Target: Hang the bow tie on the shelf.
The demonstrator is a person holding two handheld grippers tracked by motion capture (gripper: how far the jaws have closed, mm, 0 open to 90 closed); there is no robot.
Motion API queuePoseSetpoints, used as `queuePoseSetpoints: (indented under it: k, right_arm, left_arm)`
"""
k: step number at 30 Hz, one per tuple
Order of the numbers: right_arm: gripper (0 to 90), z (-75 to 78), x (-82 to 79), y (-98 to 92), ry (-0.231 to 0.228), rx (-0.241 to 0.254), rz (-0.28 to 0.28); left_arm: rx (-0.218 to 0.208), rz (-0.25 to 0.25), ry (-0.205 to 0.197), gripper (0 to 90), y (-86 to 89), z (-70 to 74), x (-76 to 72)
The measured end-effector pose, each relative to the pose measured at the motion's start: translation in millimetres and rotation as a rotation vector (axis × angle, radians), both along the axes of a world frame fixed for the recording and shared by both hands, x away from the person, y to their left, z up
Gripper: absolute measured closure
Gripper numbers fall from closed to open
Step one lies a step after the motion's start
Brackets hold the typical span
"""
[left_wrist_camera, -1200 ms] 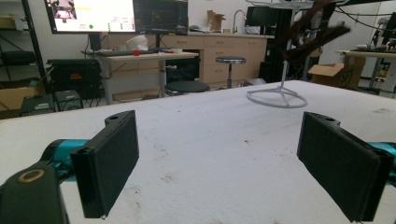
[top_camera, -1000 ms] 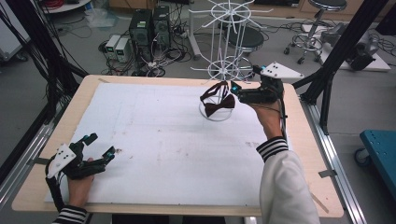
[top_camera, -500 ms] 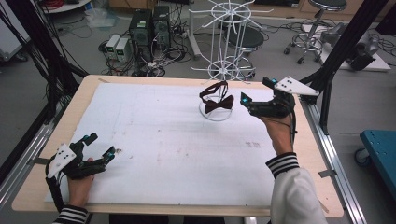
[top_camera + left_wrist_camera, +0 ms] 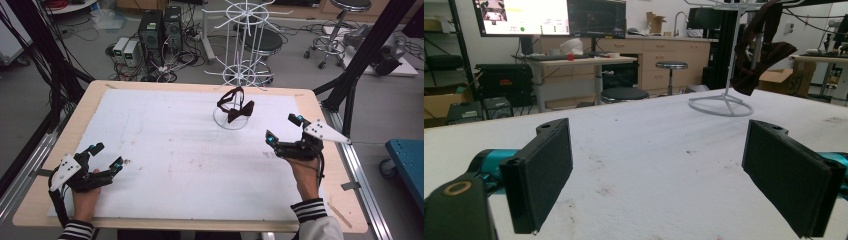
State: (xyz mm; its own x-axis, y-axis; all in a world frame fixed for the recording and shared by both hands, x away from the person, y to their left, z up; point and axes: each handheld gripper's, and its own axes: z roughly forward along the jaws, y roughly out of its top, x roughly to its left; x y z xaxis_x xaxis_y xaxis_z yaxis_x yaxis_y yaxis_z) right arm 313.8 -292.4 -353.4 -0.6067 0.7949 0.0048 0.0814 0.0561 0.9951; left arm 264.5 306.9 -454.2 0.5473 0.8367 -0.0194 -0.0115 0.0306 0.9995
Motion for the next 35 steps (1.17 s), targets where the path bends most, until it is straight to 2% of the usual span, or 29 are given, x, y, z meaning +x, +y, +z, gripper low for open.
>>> queuePoseSetpoints:
  k: [1, 2, 8, 9, 10, 13, 15, 20, 22, 25, 30, 35]
  right_arm:
    - [0.7, -8.6, -6.7, -1.2, -0.001, 0.005, -0.002]
    - [0.7, -8.6, -6.7, -1.2, -0.001, 0.005, -0.002]
    - [0.7, -36.4, -26.8, -5.2, -0.019, 0.02, -0.021]
    - [0.7, -46.5, -32.7, -5.4, -0.025, 0.015, -0.034]
    - [0.7, -46.5, -32.7, -5.4, -0.025, 0.015, -0.034]
    - [0.7, -61.6, -38.9, -4.0, -0.039, 0.025, -0.054]
    - [0.7, -74.5, -38.7, -2.3, -0.026, 0.021, -0.069]
    - [0.7, -88.0, -36.3, -1.0, -0.003, 0.01, -0.089]
    - [0.7, -93.6, -36.5, -0.3, 0.013, 0.021, -0.093]
    - [0.7, -97.7, -39.8, 0.8, -0.027, 0.036, -0.12]
    - [0.7, -98.4, -39.6, -0.8, -0.022, 0.052, -0.113]
    - [0.7, -98.7, -41.1, 1.9, -0.046, 0.018, -0.115]
  left_arm:
    - [-0.002, 0.0, 0.001, 13.2, -0.3, -0.1, -0.2]
    - [-0.003, -0.001, 0.0, 13.2, -0.4, -0.1, -0.3]
    - [-0.001, 0.001, 0.002, 13.2, 0.1, 0.0, 0.3]
    - [0.0, 0.0, 0.003, 13.2, 0.2, 0.1, 0.3]
    - [-0.001, 0.001, 0.002, 13.2, 0.1, 0.0, 0.3]
    - [-0.003, 0.0, 0.002, 13.2, -0.2, -0.1, 0.2]
    - [0.0, 0.0, 0.002, 13.2, -0.1, 0.0, 0.0]
    - [0.0, 0.0, -0.001, 13.2, -0.3, -0.1, -0.3]
    - [-0.003, 0.001, -0.003, 13.2, -0.4, -0.2, -0.6]
    - [-0.005, 0.001, -0.005, 13.2, -0.3, -0.3, -0.8]
    - [-0.002, 0.0, -0.008, 13.2, 0.0, -0.3, -1.0]
    - [-0.004, 0.002, -0.014, 13.2, -0.2, -0.5, -1.5]
